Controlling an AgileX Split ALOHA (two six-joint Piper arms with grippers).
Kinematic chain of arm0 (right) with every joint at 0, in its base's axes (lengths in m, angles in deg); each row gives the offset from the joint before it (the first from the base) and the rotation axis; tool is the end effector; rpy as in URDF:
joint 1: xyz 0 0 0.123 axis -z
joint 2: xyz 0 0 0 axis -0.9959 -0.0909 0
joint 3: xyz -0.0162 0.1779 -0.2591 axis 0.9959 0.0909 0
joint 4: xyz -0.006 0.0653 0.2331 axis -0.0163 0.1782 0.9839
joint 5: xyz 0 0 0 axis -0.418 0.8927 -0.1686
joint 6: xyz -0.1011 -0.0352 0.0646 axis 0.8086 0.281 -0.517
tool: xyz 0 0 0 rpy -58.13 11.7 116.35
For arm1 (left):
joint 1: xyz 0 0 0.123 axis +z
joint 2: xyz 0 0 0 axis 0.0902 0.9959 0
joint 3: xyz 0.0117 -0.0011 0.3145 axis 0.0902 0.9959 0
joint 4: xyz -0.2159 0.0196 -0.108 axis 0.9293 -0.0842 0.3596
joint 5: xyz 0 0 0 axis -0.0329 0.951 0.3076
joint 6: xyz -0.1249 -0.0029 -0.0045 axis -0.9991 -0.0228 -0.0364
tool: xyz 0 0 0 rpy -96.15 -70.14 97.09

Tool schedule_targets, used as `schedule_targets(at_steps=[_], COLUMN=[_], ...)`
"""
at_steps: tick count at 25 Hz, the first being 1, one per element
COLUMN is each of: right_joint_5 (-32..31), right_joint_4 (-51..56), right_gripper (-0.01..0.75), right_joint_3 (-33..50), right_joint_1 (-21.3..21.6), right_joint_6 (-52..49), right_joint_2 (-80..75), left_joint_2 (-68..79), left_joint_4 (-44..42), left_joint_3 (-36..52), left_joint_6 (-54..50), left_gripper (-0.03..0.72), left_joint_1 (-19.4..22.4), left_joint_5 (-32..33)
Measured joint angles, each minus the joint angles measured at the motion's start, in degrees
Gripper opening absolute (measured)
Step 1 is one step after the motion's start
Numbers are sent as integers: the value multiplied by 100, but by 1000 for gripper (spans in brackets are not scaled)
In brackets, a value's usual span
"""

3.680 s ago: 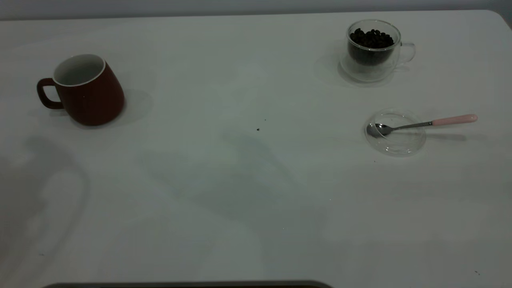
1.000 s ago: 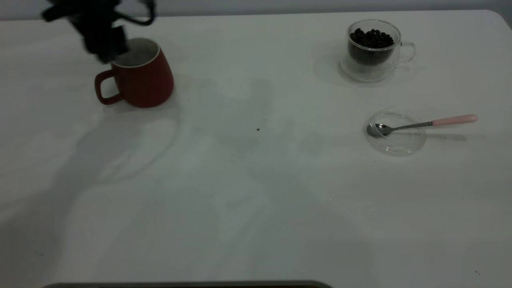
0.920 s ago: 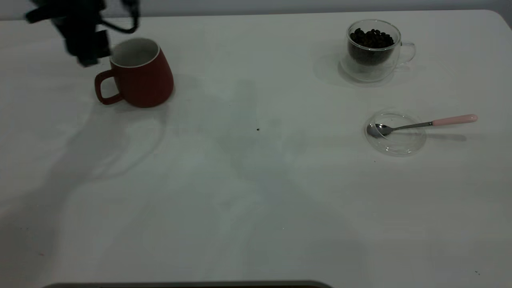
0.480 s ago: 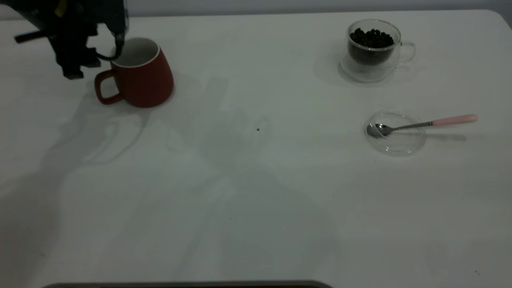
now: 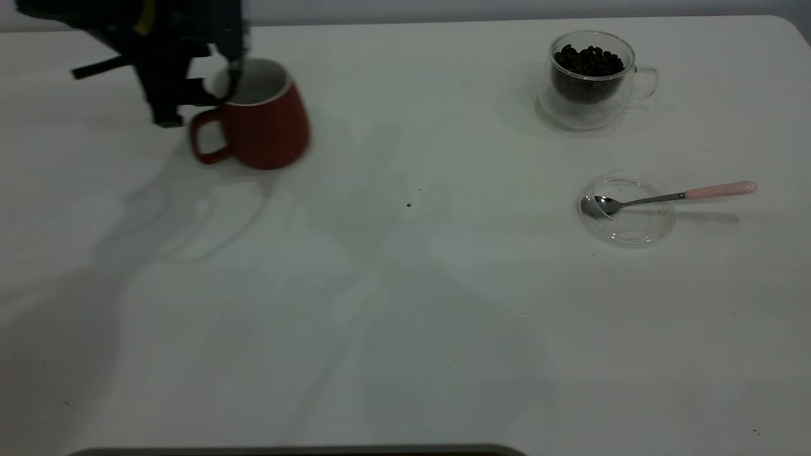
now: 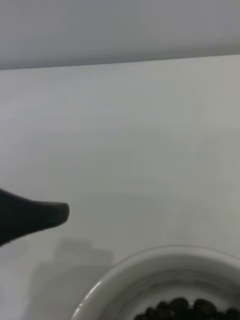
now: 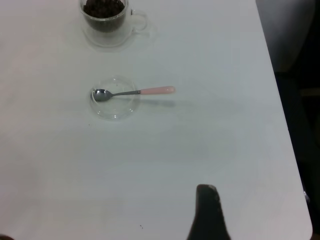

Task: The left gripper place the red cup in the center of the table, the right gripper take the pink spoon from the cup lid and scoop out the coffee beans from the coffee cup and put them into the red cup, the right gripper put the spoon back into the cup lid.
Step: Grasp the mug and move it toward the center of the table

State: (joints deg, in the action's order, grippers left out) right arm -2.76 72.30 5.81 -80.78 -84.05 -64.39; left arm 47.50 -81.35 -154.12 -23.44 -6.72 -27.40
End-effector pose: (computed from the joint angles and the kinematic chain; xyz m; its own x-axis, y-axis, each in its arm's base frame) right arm -0.0105 0.0045 0.2419 -0.5664 -0.0092 -0.8241 0.0179 0.9996 -0.0235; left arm 0.4736 -0.1142 0.0564 0.0935 0.9661 -0.2406 0.7817 0.0785 0.6186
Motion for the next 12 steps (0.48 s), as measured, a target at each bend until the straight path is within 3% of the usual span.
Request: schedule_targets(at_steps=[12], right_joint_5=[0], right_joint_4=[0], right_gripper=[591], right_joint_3=[0], right_joint_1=[0], right_joint_6=[0], right_joint_2=[0], left_joint_2=[17], left_joint_4=[-27], left_joint_3=[0], left_joint_6=[-730], left_gripper=[588], left_joint_1=[-1026], left_joint_5=[-337])
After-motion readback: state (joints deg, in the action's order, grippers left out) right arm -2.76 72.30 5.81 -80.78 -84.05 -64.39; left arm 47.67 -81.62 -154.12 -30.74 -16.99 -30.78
